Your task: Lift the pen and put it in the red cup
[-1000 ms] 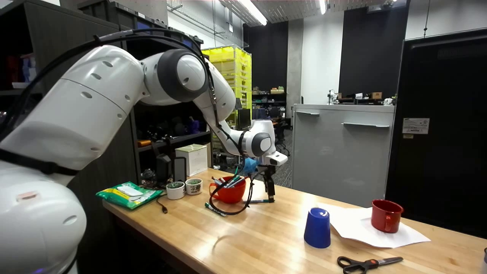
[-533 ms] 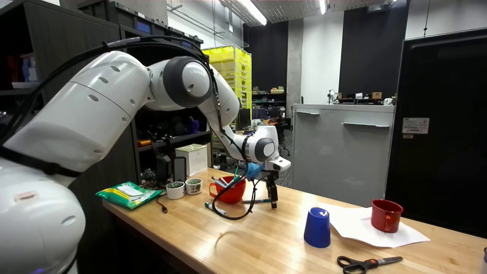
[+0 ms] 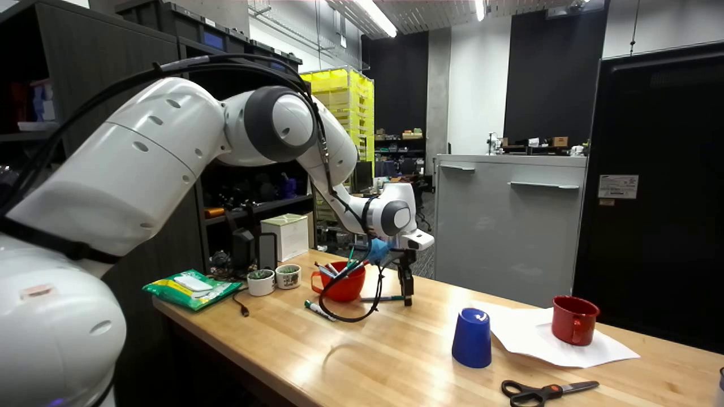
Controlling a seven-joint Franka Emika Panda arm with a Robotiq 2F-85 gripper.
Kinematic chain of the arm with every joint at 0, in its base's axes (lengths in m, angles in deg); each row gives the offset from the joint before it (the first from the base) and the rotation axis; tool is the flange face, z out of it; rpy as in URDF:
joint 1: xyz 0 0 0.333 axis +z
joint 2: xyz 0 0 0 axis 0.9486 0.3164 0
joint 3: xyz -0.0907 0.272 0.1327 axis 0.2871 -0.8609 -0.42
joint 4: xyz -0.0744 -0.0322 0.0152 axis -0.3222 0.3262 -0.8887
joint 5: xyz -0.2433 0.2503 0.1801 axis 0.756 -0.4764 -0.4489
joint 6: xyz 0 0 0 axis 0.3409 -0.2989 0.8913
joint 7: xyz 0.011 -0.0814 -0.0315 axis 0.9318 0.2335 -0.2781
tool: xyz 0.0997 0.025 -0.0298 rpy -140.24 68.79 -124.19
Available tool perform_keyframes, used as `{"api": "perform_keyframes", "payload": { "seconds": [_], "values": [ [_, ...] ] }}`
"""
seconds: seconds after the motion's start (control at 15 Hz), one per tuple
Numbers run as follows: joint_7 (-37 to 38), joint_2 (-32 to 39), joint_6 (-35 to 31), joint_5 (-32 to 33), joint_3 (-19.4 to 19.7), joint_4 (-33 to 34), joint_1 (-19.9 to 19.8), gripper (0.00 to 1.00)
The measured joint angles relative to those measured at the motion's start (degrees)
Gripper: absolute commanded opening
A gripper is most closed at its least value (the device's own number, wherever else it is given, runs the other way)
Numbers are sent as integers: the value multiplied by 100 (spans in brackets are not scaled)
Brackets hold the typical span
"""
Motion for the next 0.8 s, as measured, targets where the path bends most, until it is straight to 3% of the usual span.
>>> {"api": "perform_keyframes", "payload": {
  "seconds": [0.2, 0.8],
  "values": [
    [3, 17, 63, -5, -1, 73, 2, 0],
    [4, 29, 105, -82, 19, 151, 2, 3]
  ]
}}
